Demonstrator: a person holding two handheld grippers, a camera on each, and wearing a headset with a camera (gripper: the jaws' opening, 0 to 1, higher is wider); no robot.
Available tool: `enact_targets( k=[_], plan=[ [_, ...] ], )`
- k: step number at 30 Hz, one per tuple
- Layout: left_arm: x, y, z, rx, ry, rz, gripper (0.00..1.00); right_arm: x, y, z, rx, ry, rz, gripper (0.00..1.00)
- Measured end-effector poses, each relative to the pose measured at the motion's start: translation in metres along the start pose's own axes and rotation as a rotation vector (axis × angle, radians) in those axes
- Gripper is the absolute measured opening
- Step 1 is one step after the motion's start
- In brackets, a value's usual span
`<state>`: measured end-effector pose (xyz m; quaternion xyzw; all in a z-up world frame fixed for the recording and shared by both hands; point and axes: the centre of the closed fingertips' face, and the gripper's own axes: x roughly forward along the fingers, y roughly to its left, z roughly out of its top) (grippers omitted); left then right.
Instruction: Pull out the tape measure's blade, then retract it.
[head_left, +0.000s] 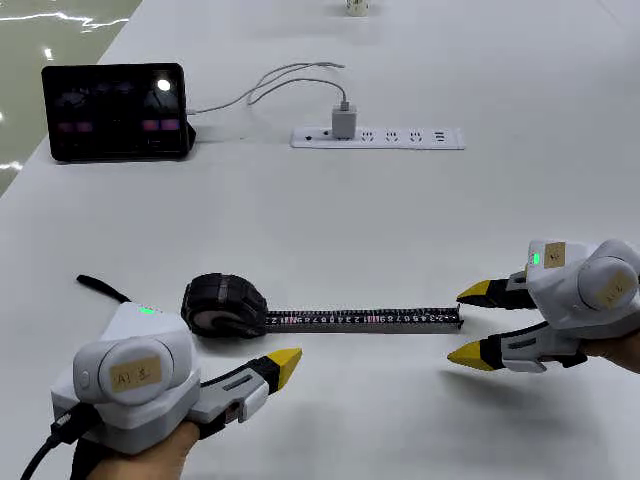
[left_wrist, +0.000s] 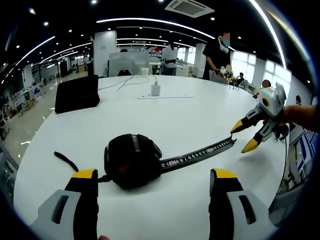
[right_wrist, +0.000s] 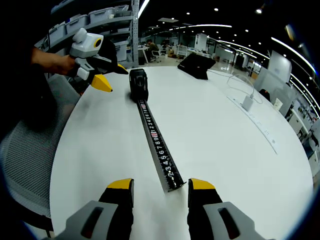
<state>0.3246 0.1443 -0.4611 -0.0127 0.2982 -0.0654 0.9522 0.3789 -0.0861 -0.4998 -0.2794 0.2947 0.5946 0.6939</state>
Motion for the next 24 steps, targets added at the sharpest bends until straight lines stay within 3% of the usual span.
enact_targets(
  k=[24],
  plan=[
    [0.022, 0.019, 0.009, -0.081, 0.007, 0.064, 0.72, 0.010, -0.011, -0.007, -0.080, 0.049, 0.080, 0.21]
  ],
)
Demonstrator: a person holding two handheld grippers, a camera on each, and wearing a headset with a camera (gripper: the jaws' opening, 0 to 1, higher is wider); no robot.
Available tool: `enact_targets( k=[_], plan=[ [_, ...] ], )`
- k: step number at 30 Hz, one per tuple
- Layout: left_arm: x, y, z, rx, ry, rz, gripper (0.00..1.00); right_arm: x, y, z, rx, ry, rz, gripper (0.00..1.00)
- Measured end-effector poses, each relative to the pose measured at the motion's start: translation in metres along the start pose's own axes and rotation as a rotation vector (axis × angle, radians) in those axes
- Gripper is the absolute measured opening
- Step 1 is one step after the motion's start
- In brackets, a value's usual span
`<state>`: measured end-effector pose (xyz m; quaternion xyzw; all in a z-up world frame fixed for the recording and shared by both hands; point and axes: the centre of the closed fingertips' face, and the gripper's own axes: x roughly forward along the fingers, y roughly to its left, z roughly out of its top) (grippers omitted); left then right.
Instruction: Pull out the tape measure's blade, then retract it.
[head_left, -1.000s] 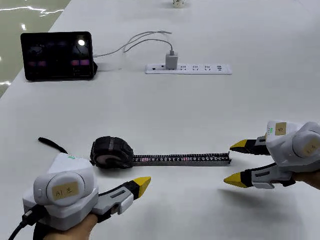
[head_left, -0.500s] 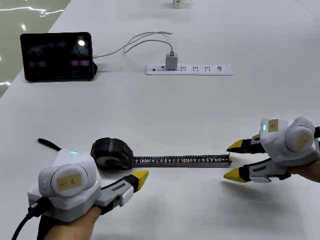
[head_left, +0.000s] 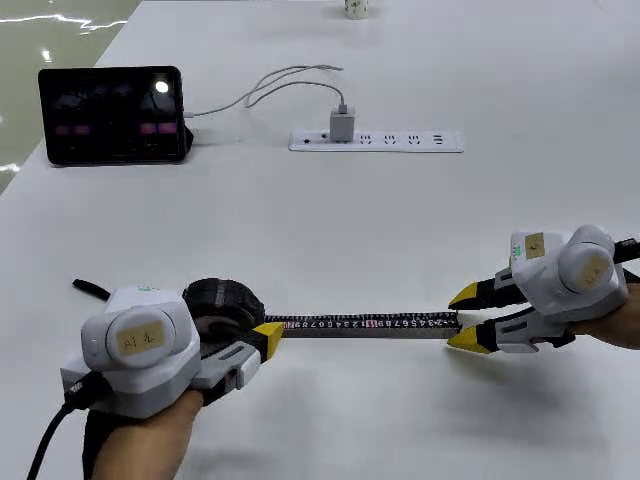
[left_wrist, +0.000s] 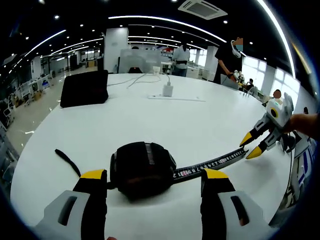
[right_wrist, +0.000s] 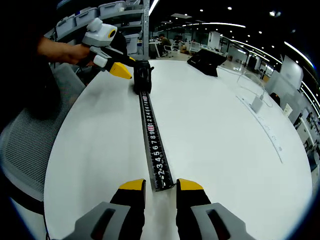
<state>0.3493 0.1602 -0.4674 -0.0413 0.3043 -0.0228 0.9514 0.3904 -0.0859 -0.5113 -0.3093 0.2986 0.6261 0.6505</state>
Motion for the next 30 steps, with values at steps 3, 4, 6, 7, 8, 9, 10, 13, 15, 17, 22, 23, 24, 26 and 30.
enact_targets(
  k=[3, 4, 6, 7, 8, 9, 10, 13, 15, 17, 22, 23, 24, 26, 30],
  plan=[
    [0.003, 0.002, 0.001, -0.011, 0.000, 0.007, 0.72, 0.001, 0.000, -0.001, -0.012, 0.010, 0.009, 0.19],
    [0.004, 0.003, 0.002, -0.014, 0.000, 0.010, 0.71, 0.001, 0.000, -0.002, -0.020, 0.013, 0.011, 0.19],
    [0.006, 0.004, 0.002, -0.023, 0.003, 0.014, 0.71, 0.002, -0.001, -0.002, -0.022, 0.014, 0.016, 0.18],
    [0.007, 0.005, 0.002, -0.027, 0.005, 0.016, 0.70, 0.002, -0.001, -0.003, -0.023, 0.014, 0.017, 0.18],
    [0.009, 0.005, 0.002, -0.031, 0.006, 0.019, 0.70, 0.003, -0.001, -0.003, -0.026, 0.016, 0.021, 0.18],
    [0.009, 0.006, 0.003, -0.034, 0.007, 0.021, 0.70, 0.003, -0.001, -0.003, -0.028, 0.017, 0.023, 0.17],
    [0.011, 0.007, 0.003, -0.041, 0.009, 0.026, 0.70, 0.004, -0.001, -0.003, -0.033, 0.018, 0.027, 0.17],
    [0.013, 0.009, 0.004, -0.051, 0.011, 0.039, 0.68, 0.004, -0.003, -0.005, -0.044, 0.025, 0.031, 0.16],
    [0.015, 0.009, 0.004, -0.062, 0.013, 0.040, 0.67, 0.005, -0.002, -0.005, -0.050, 0.028, 0.036, 0.16],
    [0.017, 0.010, 0.004, -0.066, 0.019, 0.045, 0.66, 0.005, -0.003, -0.006, -0.059, 0.034, 0.039, 0.15],
    [0.022, 0.012, 0.004, -0.071, 0.028, 0.061, 0.65, 0.006, -0.004, -0.007, -0.072, 0.039, 0.045, 0.13],
    [0.023, 0.012, 0.004, -0.072, 0.029, 0.063, 0.65, 0.006, -0.004, -0.007, -0.073, 0.037, 0.046, 0.13],
    [0.024, 0.013, 0.004, -0.072, 0.030, 0.066, 0.64, 0.006, -0.004, -0.007, -0.074, 0.036, 0.048, 0.12],
    [0.026, 0.014, 0.004, -0.070, 0.035, 0.072, 0.63, 0.006, -0.004, -0.007, -0.074, 0.031, 0.051, 0.12],
    [0.027, 0.016, 0.002, -0.065, 0.047, 0.081, 0.62, 0.006, -0.004, -0.007, -0.081, 0.028, 0.051, 0.12]
  ],
)
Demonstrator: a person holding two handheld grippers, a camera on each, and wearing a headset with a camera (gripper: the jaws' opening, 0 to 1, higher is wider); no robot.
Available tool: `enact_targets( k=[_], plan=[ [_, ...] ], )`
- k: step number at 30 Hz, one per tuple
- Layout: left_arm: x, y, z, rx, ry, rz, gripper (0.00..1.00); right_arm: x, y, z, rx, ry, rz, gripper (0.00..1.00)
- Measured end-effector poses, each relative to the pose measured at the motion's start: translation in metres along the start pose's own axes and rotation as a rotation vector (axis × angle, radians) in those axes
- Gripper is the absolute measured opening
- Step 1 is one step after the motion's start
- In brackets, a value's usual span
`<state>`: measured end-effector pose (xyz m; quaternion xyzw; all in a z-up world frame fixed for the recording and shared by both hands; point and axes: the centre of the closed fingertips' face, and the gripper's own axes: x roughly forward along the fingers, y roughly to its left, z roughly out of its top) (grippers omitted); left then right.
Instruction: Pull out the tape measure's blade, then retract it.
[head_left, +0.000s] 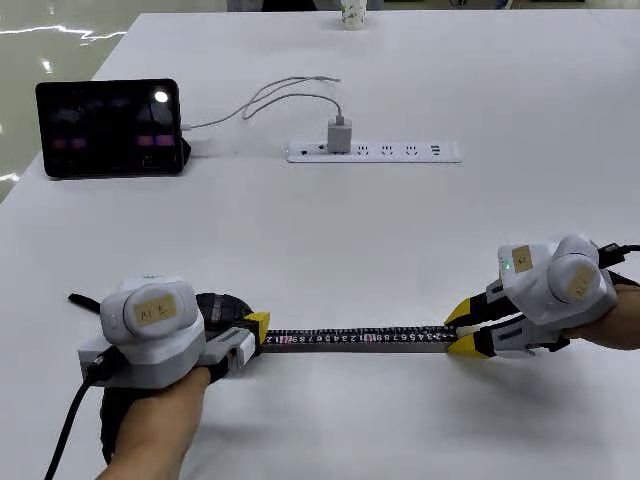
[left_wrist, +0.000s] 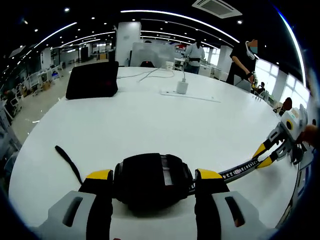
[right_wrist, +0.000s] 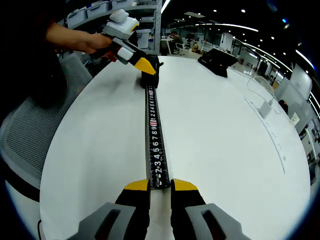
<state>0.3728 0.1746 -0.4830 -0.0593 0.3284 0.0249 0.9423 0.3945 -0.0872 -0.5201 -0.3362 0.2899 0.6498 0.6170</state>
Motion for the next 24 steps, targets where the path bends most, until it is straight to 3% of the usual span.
enact_targets(
  k=[24],
  plan=[
    [0.0044, 0.0016, -0.0053, 0.040, 0.047, 0.033, 0.61, 0.0003, 0.0002, 0.0001, -0.003, 0.017, 0.013, 0.10]
  ],
)
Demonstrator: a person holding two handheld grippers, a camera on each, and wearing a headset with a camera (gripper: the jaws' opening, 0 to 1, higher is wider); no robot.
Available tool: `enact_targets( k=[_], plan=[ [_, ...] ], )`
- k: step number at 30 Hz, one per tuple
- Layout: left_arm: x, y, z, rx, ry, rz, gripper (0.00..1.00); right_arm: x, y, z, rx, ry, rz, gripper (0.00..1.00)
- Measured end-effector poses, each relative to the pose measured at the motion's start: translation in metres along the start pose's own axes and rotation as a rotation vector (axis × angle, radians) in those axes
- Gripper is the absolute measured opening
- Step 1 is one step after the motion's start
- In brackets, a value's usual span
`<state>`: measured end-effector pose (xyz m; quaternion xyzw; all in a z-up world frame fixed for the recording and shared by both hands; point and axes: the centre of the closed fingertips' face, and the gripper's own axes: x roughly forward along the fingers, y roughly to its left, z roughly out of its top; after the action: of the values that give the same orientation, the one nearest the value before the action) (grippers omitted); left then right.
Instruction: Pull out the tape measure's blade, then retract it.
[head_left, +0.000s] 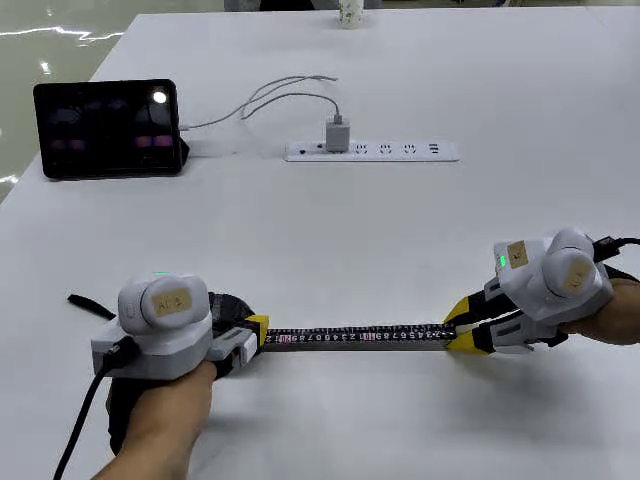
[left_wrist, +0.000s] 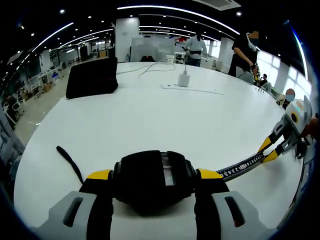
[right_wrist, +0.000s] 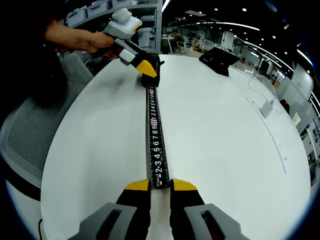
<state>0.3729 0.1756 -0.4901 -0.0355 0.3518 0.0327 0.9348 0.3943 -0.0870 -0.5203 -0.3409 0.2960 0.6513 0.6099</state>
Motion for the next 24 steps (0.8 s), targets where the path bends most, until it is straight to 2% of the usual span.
enact_targets(
  k=[24],
  plan=[
    [-0.0005, 0.0003, -0.0015, 0.022, 0.029, -0.006, 0.57, -0.0003, 0.0008, -0.0008, -0.001, 0.010, 0.001, 0.10]
  ],
)
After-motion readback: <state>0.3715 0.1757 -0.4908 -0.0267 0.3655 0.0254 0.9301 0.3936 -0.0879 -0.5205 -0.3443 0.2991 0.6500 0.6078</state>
